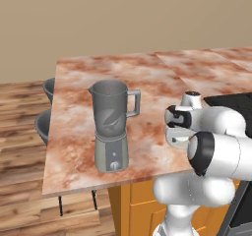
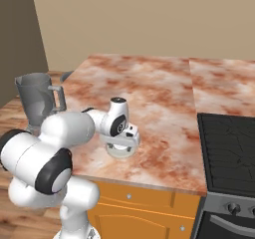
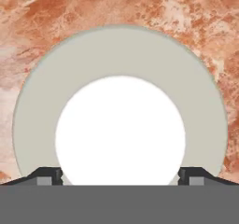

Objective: Open the blender lid, put the banana in the blender, close the lid, and start the blender.

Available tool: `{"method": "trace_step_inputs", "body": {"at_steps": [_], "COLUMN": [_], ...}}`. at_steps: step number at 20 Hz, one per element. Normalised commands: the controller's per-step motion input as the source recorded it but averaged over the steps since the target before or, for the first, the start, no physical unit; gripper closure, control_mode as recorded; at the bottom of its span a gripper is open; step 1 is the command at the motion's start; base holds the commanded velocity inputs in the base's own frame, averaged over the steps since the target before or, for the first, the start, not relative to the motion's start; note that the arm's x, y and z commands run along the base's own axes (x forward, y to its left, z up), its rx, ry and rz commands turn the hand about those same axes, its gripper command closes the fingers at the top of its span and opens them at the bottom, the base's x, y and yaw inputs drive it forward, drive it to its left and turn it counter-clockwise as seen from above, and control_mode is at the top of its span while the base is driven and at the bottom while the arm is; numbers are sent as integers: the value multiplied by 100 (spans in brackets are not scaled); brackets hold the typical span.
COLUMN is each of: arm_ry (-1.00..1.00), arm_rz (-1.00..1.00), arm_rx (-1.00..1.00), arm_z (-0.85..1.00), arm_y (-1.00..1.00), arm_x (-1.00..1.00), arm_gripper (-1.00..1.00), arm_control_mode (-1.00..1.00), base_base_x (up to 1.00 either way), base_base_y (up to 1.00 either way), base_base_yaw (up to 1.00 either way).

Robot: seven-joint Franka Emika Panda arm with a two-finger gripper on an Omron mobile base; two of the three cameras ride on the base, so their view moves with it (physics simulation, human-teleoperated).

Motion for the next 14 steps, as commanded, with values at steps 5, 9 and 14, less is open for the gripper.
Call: {"method": "trace_step_inputs", "body": {"at_steps": [5,9,14], "arm_ry": [-15,-14,-15], "arm_rz": [5,4,4], "arm_rx": [0,0,0], "arm_z": [100,100,100], "arm_y": [0,3,14], "arm_x": [-28,-23,-21], "arm_gripper": [100,100,100], "arm_control_mode": [-100,-100,-100], "base_base_x": [0,0,0], "base_base_y": [0,0,0], "base_base_yaw": [0,0,0]}}
